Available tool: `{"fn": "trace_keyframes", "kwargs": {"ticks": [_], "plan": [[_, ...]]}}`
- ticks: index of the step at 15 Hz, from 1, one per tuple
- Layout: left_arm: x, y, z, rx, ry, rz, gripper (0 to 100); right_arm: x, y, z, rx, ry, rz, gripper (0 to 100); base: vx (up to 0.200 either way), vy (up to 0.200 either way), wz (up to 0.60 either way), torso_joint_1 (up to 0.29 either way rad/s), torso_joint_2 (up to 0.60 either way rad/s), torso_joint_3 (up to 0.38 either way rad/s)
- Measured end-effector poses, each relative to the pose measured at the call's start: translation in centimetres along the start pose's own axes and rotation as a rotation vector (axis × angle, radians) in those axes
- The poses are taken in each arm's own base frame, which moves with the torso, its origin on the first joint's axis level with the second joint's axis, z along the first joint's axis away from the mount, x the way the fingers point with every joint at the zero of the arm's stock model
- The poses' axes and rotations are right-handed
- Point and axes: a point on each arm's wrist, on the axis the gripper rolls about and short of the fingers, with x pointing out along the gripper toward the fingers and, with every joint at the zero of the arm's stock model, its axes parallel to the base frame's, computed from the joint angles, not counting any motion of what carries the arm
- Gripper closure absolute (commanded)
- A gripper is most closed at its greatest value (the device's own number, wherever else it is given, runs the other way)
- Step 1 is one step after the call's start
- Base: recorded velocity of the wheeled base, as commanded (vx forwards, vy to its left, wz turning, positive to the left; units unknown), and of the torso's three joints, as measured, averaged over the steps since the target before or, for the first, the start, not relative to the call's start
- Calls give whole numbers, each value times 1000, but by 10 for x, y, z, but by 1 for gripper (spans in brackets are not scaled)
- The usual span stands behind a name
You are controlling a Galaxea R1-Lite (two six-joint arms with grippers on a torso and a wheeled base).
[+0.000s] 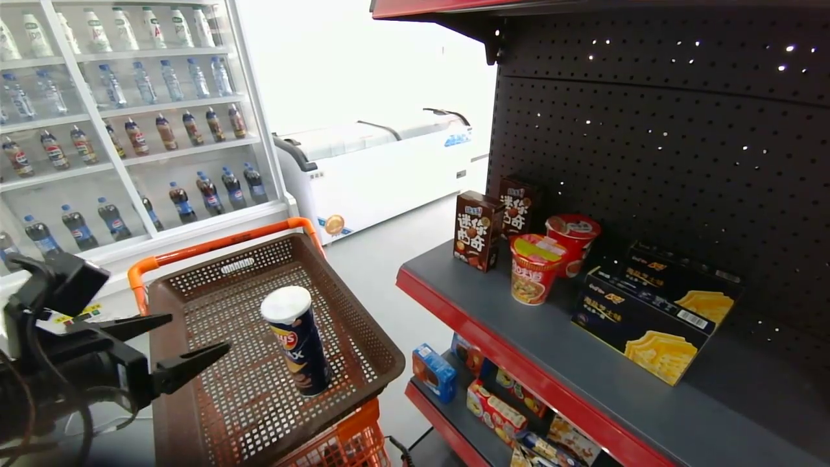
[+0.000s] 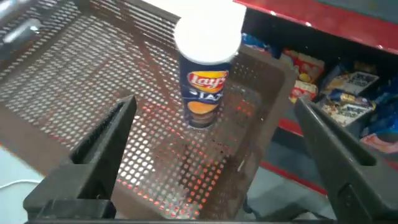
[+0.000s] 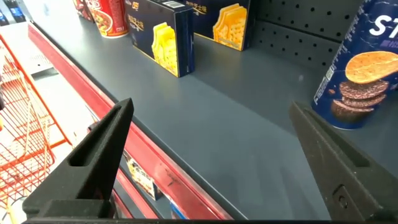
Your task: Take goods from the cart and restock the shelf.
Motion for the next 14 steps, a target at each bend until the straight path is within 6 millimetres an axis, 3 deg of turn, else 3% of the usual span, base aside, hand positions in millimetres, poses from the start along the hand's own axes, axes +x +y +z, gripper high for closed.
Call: {"fn": "trace_keyframes", "kwargs": {"ticks": [5,14], "plan": [[54,-1,-21,11,65,-112,0,0,0,0,0,0,0,0,0,0,0,0,0,0],[119,8,-55,12,118,-151,0,0,0,0,0,0,0,0,0,0,0,0,0,0]]}}
